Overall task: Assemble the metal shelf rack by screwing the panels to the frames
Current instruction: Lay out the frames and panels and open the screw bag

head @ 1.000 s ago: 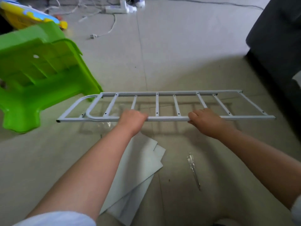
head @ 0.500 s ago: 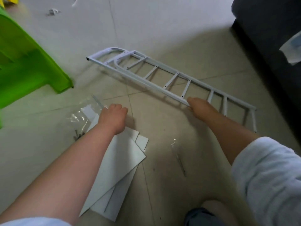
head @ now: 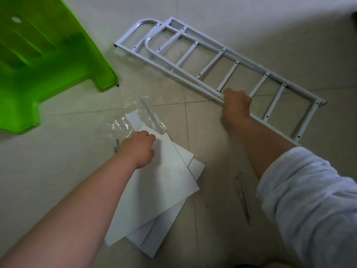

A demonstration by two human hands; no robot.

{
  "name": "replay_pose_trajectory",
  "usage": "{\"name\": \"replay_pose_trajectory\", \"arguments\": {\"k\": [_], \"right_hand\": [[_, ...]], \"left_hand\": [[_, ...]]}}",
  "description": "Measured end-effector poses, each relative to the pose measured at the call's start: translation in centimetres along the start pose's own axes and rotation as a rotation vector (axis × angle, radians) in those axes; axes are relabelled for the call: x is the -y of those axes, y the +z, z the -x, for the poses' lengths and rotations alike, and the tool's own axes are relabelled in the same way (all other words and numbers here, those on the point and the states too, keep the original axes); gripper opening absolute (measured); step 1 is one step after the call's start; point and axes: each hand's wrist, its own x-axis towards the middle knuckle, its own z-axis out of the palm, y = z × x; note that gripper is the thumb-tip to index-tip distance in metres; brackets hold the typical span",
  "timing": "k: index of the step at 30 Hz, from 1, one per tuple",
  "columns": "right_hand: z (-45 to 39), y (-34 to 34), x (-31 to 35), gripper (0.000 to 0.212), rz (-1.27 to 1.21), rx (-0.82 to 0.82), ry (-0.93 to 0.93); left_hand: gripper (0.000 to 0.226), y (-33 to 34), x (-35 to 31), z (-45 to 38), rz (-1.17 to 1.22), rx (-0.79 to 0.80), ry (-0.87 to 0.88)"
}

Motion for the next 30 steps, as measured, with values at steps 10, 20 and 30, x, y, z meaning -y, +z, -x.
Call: {"name": "replay_pose_trajectory", "arguments": {"k": [10,20,30], "right_hand": [[1.2,1.2,4.5,0.040,-0.294,0.105,-0.074],[11.2,2.3,8.2,0.034,-0.132,0.459,-0.225],[17.1,4.0,6.2,0.056,-0.327,0.388,0.375]], "left_hand": [[0.052,5.5,3.3,3.0,0.302,-0.030,-0.017],[0.086,7.6,7.4,3.4,0.323,0.044,-0.163],[0.104,9.6,7.1,2.6,0.453,0.093,-0.282]]}}
